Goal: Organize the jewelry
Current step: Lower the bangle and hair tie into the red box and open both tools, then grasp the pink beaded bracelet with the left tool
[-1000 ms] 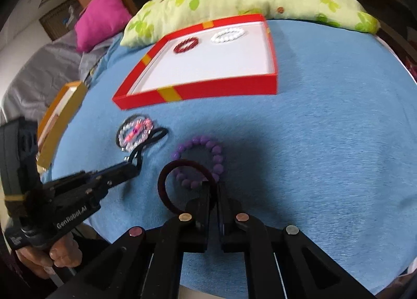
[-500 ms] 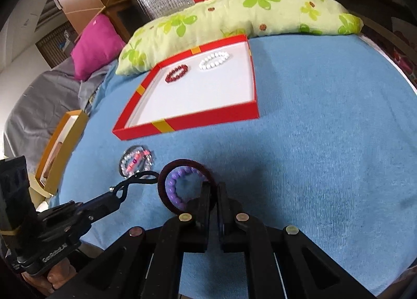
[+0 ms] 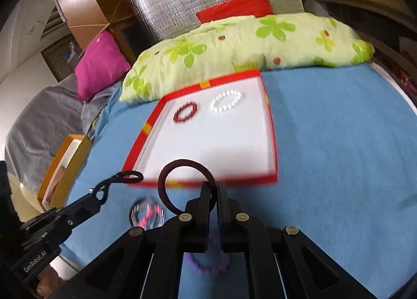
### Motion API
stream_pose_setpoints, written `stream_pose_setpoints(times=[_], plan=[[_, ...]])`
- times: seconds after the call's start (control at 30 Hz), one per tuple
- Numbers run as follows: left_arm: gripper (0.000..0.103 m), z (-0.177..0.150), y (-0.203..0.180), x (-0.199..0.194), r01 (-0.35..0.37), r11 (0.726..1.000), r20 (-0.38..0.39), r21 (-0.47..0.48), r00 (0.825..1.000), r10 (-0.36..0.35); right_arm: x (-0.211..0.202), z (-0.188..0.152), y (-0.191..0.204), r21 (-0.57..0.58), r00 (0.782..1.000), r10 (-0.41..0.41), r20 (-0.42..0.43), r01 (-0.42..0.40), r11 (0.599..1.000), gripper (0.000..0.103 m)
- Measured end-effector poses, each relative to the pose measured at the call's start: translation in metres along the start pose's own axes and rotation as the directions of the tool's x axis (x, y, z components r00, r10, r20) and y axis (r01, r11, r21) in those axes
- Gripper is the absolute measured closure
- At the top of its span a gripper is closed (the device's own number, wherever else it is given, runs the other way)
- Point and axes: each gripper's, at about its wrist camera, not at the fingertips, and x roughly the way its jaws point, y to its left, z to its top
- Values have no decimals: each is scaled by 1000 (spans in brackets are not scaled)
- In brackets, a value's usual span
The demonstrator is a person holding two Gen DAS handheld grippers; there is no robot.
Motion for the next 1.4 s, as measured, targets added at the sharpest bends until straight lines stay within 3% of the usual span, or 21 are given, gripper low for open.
stream_pose_setpoints(times=[0.2,0.47,0.73,0.8,0.87,0.93,1.13,1.4], plan=[[98,28,22,45,-45,998,-16,-40,999,45,40,35,6,4,1000,-30,5,30,1000,98],[98,33,44,108,-92,992,-103,-83,991,83,107,54,-4,41,993,-77,-90,81,996,98],[98,33,43,119,-97,993,-106,-61,990,90,132,61,-13,93,990,-93,-109,103,990,95],[94,32,42,117,-108,993,-102,-40,989,104,129,62,-16,116,991,-87,-101,99,988,94],[72,30,42,111,-125,992,-94,-21,988,123,127,63,-19,137,993,-71,-100,84,987,94],[58,29,43,105,-146,989,-81,-17,986,145,121,63,-21,144,995,-61,-85,72,987,93],[51,19,47,82,-202,979,-61,9,977,203,99,59,-21,129,996,-53,-70,62,990,93],[49,-4,57,50,-241,970,-57,-5,969,240,60,39,-17,106,996,-10,-85,19,994,92]])
